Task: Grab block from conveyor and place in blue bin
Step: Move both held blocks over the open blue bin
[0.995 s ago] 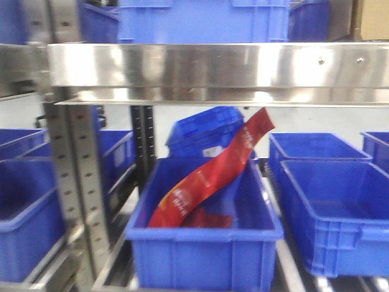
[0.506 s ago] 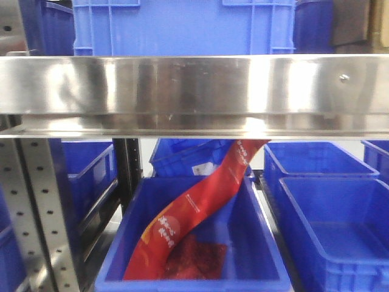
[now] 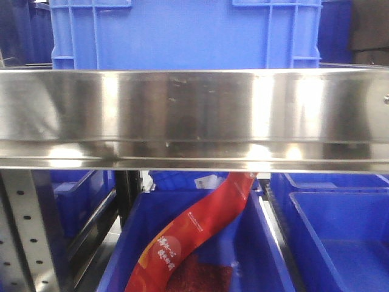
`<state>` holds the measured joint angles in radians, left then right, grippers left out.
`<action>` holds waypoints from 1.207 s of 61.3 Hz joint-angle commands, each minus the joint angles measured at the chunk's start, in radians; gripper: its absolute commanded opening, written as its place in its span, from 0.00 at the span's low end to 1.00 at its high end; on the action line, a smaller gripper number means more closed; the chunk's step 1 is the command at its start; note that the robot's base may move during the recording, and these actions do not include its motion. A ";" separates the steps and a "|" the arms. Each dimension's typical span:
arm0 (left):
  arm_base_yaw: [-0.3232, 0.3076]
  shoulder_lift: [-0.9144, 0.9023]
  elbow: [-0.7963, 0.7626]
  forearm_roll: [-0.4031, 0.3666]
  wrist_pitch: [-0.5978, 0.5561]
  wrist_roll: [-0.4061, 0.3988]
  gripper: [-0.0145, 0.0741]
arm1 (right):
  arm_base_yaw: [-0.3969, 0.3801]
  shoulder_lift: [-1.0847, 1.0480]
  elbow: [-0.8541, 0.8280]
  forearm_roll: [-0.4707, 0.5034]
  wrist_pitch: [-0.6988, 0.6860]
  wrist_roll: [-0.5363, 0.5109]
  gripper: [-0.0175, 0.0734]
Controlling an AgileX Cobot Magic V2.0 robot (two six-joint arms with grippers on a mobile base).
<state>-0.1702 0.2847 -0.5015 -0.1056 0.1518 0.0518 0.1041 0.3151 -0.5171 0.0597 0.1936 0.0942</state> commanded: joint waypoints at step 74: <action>-0.263 0.667 -0.548 0.213 0.037 0.001 0.04 | 0.160 0.589 -0.408 -0.011 -0.106 -0.119 0.01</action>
<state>-0.3853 0.8569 -0.9728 0.0906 0.2023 0.0538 0.2534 0.8252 -0.8609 0.0590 0.1406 -0.0162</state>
